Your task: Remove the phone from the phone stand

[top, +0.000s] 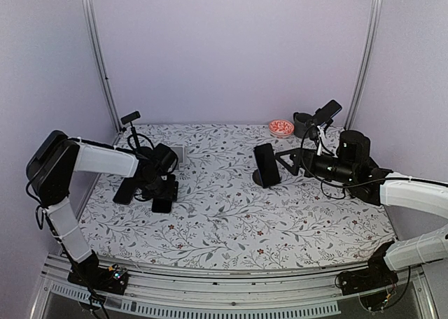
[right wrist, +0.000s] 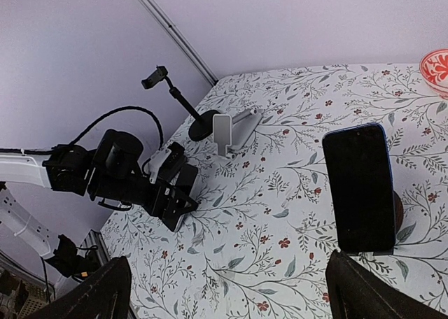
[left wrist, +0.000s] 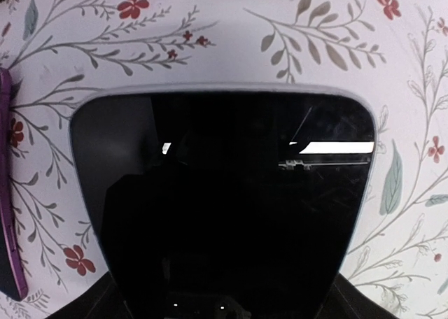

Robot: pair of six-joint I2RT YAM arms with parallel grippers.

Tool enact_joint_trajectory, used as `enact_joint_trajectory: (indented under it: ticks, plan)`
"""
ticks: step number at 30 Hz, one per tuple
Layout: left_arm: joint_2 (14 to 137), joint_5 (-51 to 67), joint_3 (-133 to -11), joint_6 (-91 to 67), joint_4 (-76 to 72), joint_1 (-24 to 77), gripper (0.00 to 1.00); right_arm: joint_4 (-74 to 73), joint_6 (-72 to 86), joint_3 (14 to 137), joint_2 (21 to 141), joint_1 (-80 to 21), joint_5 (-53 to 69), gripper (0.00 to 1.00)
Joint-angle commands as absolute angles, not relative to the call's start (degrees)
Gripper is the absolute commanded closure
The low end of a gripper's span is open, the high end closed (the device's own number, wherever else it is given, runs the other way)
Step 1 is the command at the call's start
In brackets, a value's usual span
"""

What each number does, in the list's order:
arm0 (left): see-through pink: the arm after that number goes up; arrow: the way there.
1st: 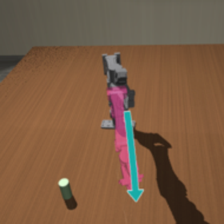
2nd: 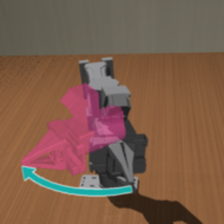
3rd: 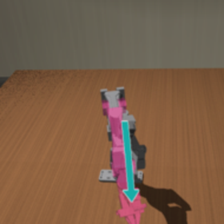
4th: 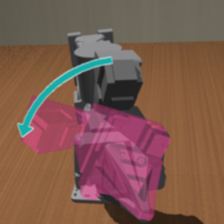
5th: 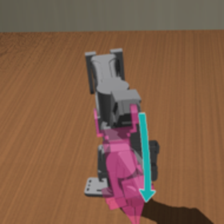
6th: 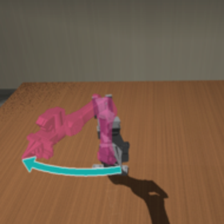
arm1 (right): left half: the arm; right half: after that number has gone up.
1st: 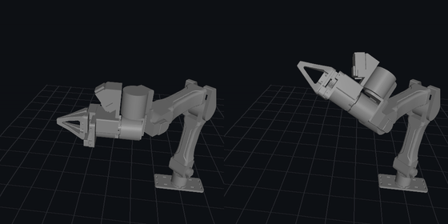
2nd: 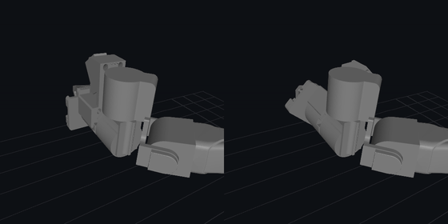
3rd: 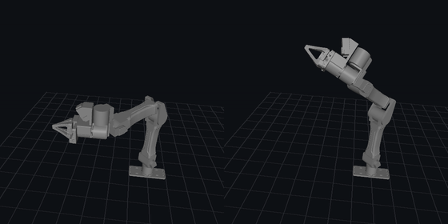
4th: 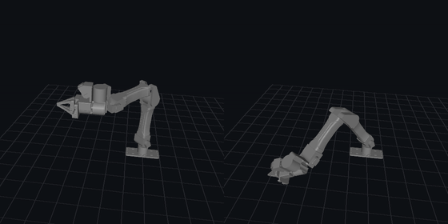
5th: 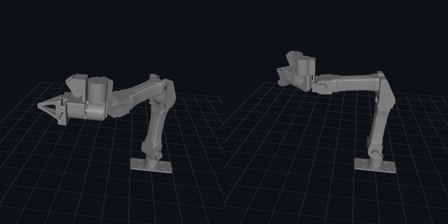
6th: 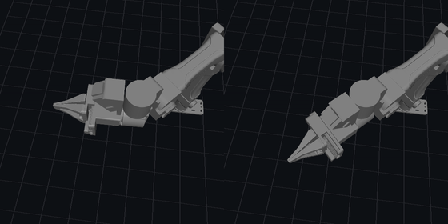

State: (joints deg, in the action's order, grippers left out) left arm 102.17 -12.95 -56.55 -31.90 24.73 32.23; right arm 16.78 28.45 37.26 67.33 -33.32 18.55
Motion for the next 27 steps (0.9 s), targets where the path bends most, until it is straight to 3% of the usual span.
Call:
enact_joint_trajectory:
  ticks: [1, 14, 27]
  plan:
    - [105.2, -15.0, -57.1, -32.7, 22.8, 32.7, 0.37, 17.9, 27.9, 36.9, 67.6, -33.1, 18.3, 0.01]
    - [105.9, -15.7, -57.3, -33.1, 23.7, 32.8, 0.04, 17.8, 27.5, 37.7, 69.3, -33.1, 17.9, 0.01]
    - [97.3, -14.2, -57.3, -29.6, 22.0, 33.0, 0.01, 17.5, 26.6, 39.3, 74.9, -30.0, 20.8, 0.01]
